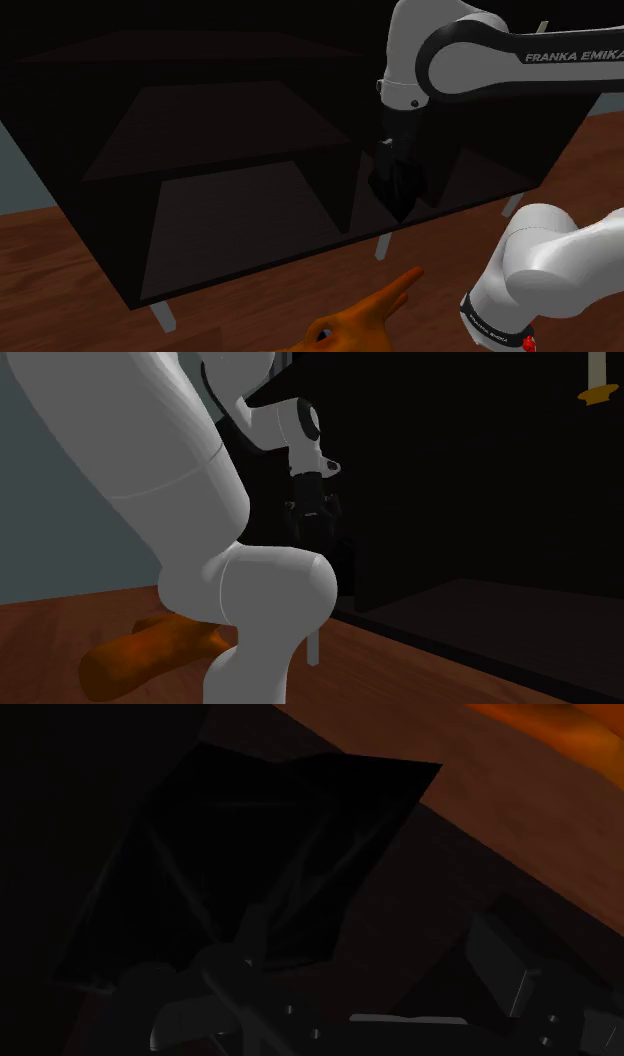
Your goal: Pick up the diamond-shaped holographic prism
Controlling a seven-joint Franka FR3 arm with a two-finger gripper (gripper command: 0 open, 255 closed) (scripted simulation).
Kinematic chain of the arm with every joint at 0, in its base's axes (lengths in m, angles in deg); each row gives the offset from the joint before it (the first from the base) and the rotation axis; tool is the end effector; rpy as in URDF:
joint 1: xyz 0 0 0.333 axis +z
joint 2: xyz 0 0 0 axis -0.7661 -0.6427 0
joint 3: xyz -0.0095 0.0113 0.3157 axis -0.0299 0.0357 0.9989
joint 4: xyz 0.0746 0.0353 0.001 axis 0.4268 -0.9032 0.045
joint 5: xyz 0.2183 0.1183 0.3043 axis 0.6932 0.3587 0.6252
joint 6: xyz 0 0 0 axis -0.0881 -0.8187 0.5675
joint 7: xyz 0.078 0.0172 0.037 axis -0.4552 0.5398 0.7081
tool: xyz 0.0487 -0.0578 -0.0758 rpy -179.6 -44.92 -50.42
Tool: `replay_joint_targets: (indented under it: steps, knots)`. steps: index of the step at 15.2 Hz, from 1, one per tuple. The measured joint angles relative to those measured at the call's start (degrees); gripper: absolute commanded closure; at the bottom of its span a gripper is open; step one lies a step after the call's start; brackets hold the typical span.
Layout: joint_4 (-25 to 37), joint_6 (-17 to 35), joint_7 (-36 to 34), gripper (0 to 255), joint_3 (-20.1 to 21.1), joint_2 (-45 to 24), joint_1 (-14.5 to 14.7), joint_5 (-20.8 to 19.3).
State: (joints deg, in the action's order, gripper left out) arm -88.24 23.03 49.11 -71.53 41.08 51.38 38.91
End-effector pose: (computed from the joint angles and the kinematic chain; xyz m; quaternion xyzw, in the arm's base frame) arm 0.3152 0.0246 0.5472 0.9979 -0.0025 -0.0142 0.0624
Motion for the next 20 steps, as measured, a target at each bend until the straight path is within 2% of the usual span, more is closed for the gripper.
replay_joint_targets:
  steps: [1,2,3,5,7,8,9,10,12,15,16,20]
  knots:
    - [0.00,0.00,0.00,0,0.00,0.00,0.00,0.00]
    - [-1.59,0.69,-2.95,0,3.21,1.17,-1.23,-1.41]
    - [-3.75,1.32,-10.84,0,8.83,2.47,-3.47,-3.48]
    - [-6.36,0.45,-31.79,0,23.14,2.81,-10.10,-7.82]
    - [-6.02,-3.01,-55.48,0,37.81,0.94,-18.69,-11.45]
    - [-5.70,-4.54,-64.57,0,41.39,0.47,-20.63,-12.67]
    - [-5.97,-4.68,-69.87,0,43.21,-1.37,-21.10,-12.97]
    - [-6.48,-4.03,-71.55,0,43.76,-2.77,-20.68,-13.41]
    - [-7.88,-2.90,-69.24,0,44.05,-4.76,-19.92,-13.77]
    - [-8.39,-2.75,-70.23,0,45.35,-6.65,-20.33,-13.97]
    - [-8.59,-2.44,-70.36,255,45.38,-6.94,-20.31,-13.94]
    - [-8.78,-1.57,-70.44,255,45.63,-7.35,-20.14,-13.69]
